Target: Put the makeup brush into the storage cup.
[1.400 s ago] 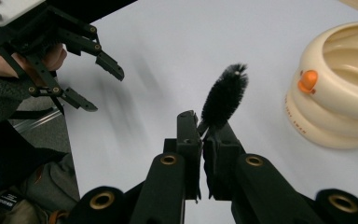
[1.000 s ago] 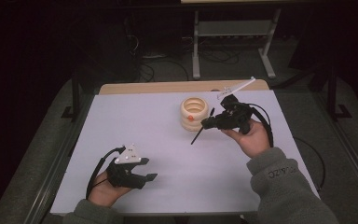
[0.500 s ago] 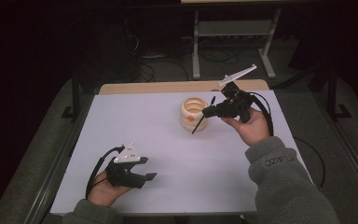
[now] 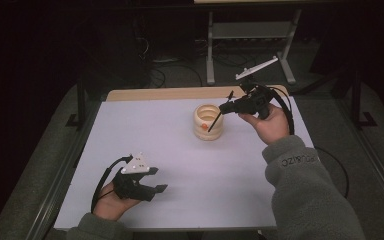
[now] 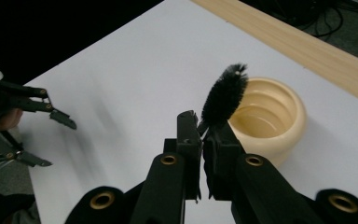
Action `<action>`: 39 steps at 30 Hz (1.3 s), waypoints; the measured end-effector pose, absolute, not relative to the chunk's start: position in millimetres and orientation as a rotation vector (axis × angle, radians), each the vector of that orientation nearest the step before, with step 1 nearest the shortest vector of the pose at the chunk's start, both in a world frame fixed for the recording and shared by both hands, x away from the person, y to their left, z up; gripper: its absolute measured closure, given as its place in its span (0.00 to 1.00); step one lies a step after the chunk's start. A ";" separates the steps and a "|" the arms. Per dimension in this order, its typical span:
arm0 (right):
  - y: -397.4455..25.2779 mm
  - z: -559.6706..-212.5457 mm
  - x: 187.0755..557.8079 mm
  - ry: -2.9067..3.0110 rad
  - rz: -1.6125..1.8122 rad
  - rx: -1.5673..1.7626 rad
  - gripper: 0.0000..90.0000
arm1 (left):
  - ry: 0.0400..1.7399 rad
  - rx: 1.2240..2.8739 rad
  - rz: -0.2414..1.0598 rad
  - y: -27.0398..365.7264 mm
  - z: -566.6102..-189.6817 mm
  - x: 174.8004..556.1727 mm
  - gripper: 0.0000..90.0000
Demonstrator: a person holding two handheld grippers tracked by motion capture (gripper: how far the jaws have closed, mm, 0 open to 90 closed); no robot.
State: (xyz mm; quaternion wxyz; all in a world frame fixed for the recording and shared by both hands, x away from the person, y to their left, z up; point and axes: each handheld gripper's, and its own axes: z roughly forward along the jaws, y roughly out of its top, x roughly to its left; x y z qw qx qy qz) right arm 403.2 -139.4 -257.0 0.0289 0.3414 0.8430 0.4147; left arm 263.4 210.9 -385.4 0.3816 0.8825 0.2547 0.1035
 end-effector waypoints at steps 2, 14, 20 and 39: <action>-138.1 -254.7 407.8 2.596 1.267 1.072 0.94 | 0.648 2.256 0.267 212.4 -384.8 263.8 0.40; -131.3 -248.3 429.4 2.563 1.233 1.126 0.94 | 0.645 2.248 0.272 213.2 -384.3 264.5 0.40; -130.6 -245.6 438.7 2.545 1.212 1.151 0.94 | 0.650 2.243 0.267 213.4 -383.8 264.5 0.39; -123.4 -256.7 466.3 2.483 1.167 1.249 0.94 | 0.651 2.243 0.268 215.1 -383.5 265.4 0.38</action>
